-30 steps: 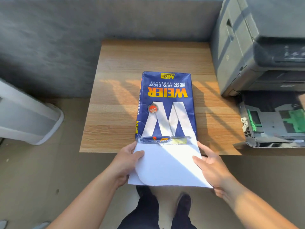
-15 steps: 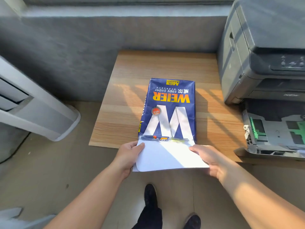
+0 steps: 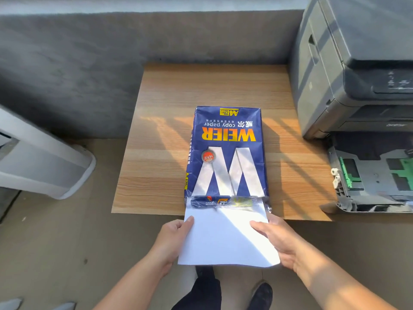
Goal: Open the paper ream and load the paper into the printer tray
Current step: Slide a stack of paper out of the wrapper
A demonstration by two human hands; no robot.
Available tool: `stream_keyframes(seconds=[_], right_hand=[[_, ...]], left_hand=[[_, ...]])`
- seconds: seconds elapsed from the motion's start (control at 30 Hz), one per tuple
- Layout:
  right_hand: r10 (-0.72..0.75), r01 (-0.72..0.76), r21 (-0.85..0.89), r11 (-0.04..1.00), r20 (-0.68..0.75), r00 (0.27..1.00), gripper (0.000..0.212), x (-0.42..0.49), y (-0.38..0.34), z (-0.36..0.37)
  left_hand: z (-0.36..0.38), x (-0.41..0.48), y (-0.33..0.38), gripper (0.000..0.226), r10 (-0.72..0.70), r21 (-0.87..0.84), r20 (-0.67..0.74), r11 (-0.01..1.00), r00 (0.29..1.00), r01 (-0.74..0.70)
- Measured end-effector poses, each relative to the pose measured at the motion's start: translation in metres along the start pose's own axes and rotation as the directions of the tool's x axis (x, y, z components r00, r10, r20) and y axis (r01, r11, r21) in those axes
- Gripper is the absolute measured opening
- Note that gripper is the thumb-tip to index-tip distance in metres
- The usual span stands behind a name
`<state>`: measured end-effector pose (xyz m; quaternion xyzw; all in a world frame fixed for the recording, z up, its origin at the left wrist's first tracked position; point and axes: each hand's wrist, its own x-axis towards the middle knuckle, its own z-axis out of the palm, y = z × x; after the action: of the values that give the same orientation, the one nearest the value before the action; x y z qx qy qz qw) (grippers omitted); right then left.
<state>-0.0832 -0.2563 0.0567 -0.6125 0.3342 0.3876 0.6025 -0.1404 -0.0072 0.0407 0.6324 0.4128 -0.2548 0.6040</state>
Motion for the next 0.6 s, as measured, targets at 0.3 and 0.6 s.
stream_keyframes(seconds=[0.3,0.6], right_hand=[[-0.045,0.044,0.067,0.997,0.013,0.999,0.033,-0.001,0.0,0.001],[-0.072,0.072,0.026,0.997,0.016,0.997,0.031,-0.007,0.005,0.003]], left_hand=[[-0.009,0.02,0.002,0.018,-0.003,0.057,0.142,0.998,0.99,-0.005],[0.017,0.027,0.012,0.021,-0.199,-0.322,0.075,0.923,0.977,0.213]])
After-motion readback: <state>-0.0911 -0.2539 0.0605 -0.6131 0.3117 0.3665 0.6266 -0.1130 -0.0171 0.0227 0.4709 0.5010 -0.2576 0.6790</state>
